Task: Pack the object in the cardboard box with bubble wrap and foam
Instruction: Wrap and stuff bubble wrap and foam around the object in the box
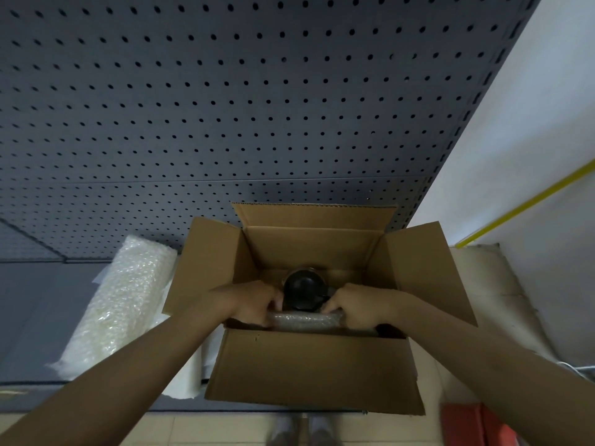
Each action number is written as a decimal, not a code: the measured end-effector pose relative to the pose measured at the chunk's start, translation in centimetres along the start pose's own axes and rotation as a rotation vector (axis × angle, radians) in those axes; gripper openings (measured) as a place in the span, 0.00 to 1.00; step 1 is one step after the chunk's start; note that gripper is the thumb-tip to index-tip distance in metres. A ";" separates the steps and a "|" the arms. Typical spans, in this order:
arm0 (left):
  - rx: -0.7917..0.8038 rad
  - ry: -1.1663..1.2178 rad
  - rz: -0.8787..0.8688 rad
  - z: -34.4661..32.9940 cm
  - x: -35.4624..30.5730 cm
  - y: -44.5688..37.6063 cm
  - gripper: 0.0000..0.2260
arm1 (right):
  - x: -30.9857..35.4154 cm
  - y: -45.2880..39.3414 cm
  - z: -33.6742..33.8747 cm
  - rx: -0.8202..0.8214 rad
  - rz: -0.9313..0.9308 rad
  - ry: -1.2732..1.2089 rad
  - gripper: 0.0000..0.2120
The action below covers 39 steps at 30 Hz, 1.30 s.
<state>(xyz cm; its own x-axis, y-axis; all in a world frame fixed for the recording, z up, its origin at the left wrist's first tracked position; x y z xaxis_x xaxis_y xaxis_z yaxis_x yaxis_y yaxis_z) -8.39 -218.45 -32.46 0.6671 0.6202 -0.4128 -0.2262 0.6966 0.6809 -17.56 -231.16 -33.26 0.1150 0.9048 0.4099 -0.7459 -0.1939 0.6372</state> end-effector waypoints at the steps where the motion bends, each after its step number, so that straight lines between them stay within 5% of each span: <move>1: 0.015 0.015 0.005 -0.3 0.1 0.1 0.11 | 0.1 0.1 -0.1 0.014 0.005 0.000 0.19; 8: 0.025 -0.003 -0.028 -0.8 0.1 -0.1 0.06 | 0.0 0.6 -0.7 0.055 -0.013 -0.032 0.19; 17: 0.092 -0.110 -0.003 -1.8 0.1 -0.9 0.10 | 0.3 -0.3 -2.1 0.066 -0.093 0.119 0.17; 31: 0.080 -0.116 0.094 -1.2 0.3 -1.3 0.16 | -0.4 -0.9 -1.9 0.130 -0.186 0.024 0.17; 39: -0.095 -0.044 0.092 3.7 -0.1 3.0 0.18 | 1.0 1.7 3.1 0.052 -0.197 -0.041 0.21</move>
<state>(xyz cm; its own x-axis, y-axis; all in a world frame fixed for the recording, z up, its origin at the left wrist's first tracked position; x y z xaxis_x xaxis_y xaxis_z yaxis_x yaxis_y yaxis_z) -6.50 -217.77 -28.18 0.6707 0.6678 -0.3228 -0.3524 0.6698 0.6536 -16.67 -231.76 -29.71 0.2831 0.9111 0.2995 -0.6716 -0.0346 0.7401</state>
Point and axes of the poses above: each hand's wrist, its own y-axis away from the middle knuckle, its own z-axis out of the back of the hand, x = y × z, the point moved 7 cm from there along -y, towards the middle knuckle, and after that the axes turned 4 degrees about y, right-handed, at the moved point
